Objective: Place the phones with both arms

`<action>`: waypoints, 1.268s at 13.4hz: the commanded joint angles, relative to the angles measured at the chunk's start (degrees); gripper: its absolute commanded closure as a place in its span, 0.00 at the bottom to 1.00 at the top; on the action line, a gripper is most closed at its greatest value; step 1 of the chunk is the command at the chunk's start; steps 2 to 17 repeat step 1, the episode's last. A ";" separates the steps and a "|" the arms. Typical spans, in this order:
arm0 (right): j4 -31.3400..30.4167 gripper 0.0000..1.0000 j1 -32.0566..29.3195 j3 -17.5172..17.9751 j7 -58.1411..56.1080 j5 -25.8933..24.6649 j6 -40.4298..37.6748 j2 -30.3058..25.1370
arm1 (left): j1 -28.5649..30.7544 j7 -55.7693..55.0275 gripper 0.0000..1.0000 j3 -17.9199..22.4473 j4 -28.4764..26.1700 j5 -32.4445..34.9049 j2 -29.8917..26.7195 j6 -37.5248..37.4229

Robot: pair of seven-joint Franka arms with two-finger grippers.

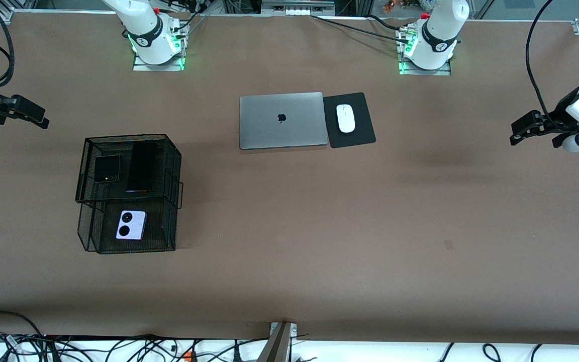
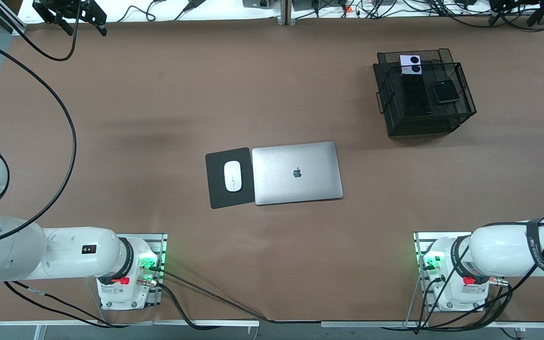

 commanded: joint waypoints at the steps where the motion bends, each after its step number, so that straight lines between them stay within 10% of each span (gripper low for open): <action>1: 0.17 0.00 -0.96 0.91 0.83 0.06 -0.82 -0.26 | 0.53 1.46 0.00 -0.26 0.65 -0.63 0.25 -0.45; 17: 0.17 0.00 -0.96 0.91 0.83 0.06 -0.82 -0.26 | 0.53 1.46 0.00 -0.26 0.65 -0.63 0.25 -0.45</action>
